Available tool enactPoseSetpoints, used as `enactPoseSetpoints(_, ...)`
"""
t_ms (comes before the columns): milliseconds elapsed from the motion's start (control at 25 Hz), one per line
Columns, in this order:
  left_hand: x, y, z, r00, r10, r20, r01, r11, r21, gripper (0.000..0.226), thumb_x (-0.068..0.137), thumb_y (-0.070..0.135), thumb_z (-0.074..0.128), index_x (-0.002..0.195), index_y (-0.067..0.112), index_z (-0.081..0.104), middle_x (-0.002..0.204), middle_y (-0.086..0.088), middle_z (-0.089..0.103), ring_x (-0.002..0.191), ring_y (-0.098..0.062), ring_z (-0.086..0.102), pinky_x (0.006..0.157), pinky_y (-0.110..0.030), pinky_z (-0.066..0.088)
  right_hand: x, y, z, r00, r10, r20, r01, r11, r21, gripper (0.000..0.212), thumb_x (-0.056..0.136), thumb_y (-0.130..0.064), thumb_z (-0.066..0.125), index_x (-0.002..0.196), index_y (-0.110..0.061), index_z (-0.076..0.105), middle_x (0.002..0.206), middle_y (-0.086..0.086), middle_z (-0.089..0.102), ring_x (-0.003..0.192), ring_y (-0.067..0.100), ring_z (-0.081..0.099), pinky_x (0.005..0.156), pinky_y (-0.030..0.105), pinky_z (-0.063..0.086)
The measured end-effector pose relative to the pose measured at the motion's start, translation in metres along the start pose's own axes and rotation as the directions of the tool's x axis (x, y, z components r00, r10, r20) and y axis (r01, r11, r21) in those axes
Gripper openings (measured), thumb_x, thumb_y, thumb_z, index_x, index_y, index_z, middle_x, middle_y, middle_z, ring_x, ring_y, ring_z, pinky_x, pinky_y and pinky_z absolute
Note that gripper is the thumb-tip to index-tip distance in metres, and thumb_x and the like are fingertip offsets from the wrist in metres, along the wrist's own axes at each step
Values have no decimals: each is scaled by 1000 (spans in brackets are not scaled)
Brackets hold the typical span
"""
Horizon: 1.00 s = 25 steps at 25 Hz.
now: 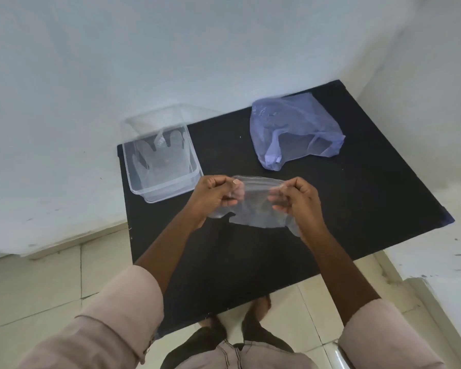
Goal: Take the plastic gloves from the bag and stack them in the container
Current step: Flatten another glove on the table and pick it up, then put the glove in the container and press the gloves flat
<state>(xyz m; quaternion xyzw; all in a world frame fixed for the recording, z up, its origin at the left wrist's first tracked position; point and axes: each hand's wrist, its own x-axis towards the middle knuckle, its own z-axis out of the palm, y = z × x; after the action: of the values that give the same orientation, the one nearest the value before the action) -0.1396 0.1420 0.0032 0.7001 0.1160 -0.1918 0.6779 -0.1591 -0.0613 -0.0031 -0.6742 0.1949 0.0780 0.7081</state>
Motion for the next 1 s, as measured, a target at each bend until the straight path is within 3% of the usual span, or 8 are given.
enactPoseSetpoints(200, -3, 21, -30, 996, 29, -90, -31, 999, -25, 17, 94, 20, 62, 94, 7, 74, 94, -18, 74, 86, -25, 73, 78, -32, 60, 13, -29, 33, 993, 19, 114, -9, 997, -80, 15, 94, -8, 46, 85, -13, 56, 92, 13, 75, 84, 26, 74, 76, 35, 59)
enactPoseSetpoints(360, -5, 38, -65, 991, 38, -130, -54, 991, -126, 19, 95, 17, 61, 97, 1, 72, 91, -18, 71, 80, -24, 71, 76, -31, 61, 11, -55, 72, 986, -31, 165, 59, 984, -169, 19, 97, -7, 39, 83, -14, 50, 95, 17, 74, 82, 26, 73, 63, 26, 55)
enactPoseSetpoints(600, 2, 66, -126, 984, 64, -164, -92, 981, -169, 18, 96, 17, 58, 89, 5, 70, 91, -19, 69, 87, -31, 68, 75, -30, 61, 24, -92, 133, 974, -111, 197, 154, 963, -219, 19, 93, -2, 41, 83, -12, 53, 88, 17, 74, 78, 26, 71, 70, 36, 56)
enactPoseSetpoints(760, 10, 79, -162, 975, 63, -212, -100, 981, -166, 14, 94, 13, 60, 89, 5, 70, 90, -17, 72, 84, -28, 70, 77, -33, 60, 47, -115, 173, 968, -65, 243, 124, 965, -232, 17, 91, -2, 40, 79, -10, 50, 83, 19, 71, 80, 32, 71, 78, 43, 57)
enactPoseSetpoints(1000, 38, 111, -207, 920, 66, -386, -129, 982, -140, 15, 90, 11, 61, 91, -1, 69, 83, -18, 71, 75, -27, 71, 79, -35, 60, 88, -150, 240, 935, -47, 351, 141, 958, -249, 16, 89, -3, 41, 77, -10, 48, 89, 25, 70, 78, 32, 68, 76, 39, 57)
